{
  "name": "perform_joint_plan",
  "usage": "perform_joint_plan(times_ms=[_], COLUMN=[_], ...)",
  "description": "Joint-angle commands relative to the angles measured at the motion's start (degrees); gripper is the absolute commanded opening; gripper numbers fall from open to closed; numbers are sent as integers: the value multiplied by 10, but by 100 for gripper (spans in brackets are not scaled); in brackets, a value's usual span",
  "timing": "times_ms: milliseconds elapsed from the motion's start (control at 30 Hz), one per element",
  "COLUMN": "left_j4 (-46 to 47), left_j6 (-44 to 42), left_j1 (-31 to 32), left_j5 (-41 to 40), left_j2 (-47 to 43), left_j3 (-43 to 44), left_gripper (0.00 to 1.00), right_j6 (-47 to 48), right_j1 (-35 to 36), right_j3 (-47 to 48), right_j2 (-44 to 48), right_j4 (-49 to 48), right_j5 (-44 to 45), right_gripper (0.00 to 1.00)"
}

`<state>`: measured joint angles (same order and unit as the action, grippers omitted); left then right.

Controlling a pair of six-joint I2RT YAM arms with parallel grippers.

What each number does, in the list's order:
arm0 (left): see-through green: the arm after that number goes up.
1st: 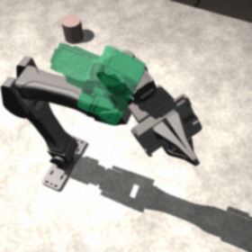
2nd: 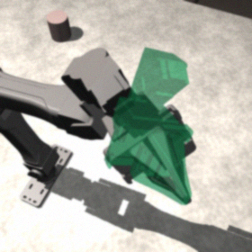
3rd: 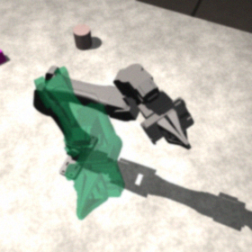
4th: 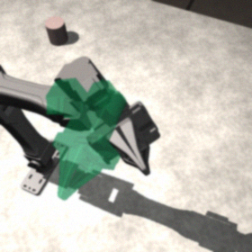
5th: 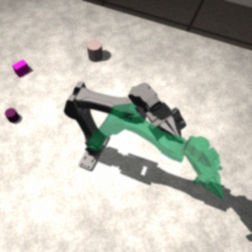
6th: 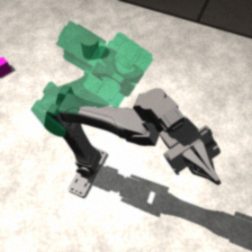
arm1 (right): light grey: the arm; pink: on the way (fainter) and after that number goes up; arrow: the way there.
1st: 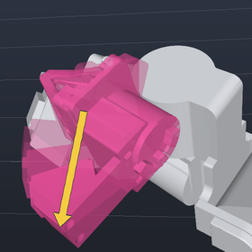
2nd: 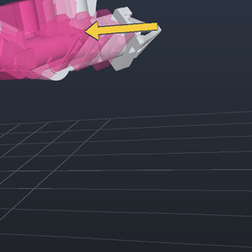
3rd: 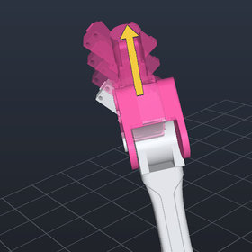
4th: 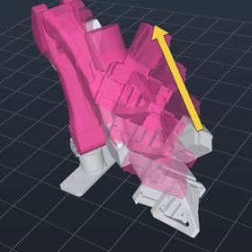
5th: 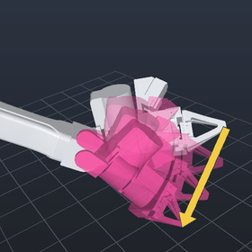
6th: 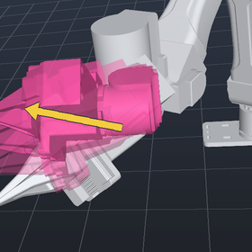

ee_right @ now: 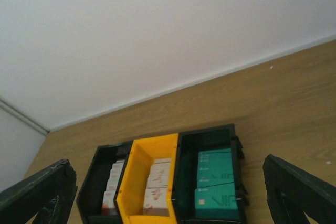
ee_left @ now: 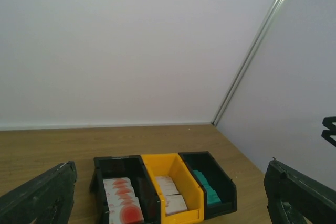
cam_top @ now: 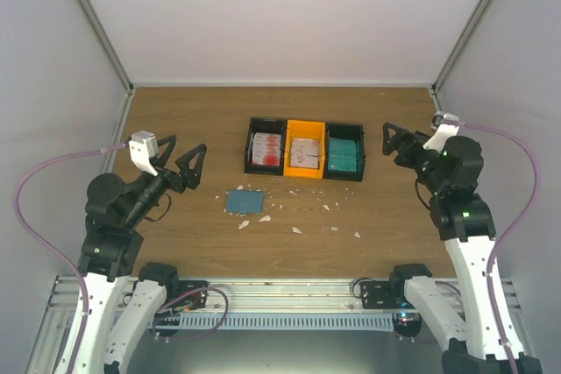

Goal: Put the credit cards into the card holder
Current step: Pick up the card holder from the center of the board.

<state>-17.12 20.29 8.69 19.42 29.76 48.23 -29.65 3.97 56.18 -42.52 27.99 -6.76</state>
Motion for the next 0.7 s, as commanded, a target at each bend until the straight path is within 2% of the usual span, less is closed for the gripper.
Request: perform_joint_plan(times_ms=[0, 167, 333, 533, 667], left_j4=[43, 75, 90, 52, 61], left_j6=[18, 49, 99, 135, 169], left_j1=[-9, -13, -14, -16, -17], left_j5=[17, 53, 74, 14, -17], left_j2=[-8, 3, 51, 125, 150], left_j3=[-22, -64, -115, -149, -172], left_gripper=[97, 99, 99, 99, 99], right_j6=[-24, -21, -5, 0, -4], right_j1=[-12, -9, 47, 137, 185], right_j3=[-18, -59, -104, -173, -209], right_j2=[-18, -44, -78, -119, -172], right_j4=[-45, -101, -133, -192, -244], right_j5=[-79, -190, -222, -232, -238], right_gripper=[98, 98, 99, 99, 97])
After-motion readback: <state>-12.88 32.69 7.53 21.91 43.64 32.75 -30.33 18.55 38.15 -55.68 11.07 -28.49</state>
